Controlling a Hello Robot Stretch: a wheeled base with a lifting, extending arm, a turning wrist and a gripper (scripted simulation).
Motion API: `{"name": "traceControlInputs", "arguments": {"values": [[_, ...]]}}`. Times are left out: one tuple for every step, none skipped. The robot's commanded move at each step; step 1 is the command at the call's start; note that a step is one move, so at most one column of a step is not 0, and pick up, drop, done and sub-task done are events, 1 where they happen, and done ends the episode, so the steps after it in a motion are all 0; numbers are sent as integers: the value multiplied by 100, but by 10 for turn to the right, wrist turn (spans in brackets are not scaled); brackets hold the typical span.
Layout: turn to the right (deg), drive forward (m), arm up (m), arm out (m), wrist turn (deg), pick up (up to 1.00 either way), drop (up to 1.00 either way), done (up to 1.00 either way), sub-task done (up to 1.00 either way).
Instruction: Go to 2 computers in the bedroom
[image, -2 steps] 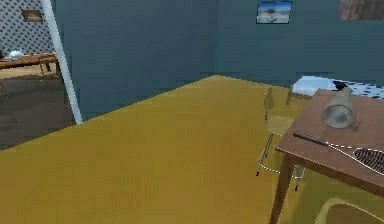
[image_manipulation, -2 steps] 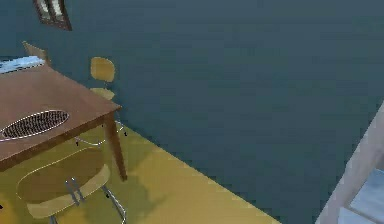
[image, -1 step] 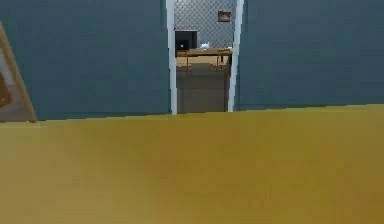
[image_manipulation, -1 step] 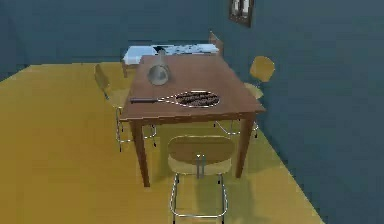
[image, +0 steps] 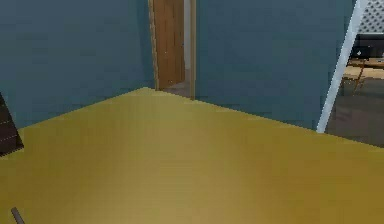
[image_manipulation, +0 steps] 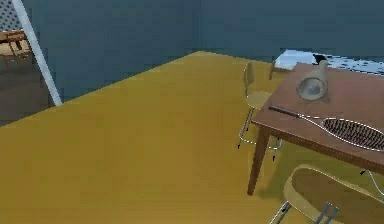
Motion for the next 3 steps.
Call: {"name": "traceControlInputs", "arguments": {"values": [[0, 65, 0, 0, 0, 0, 0, 0, 0], [-450, 0, 0, 0, 0, 0, 0, 0, 0], [-60, 0, 0, 0, 0, 0, 0, 0, 0]]}}
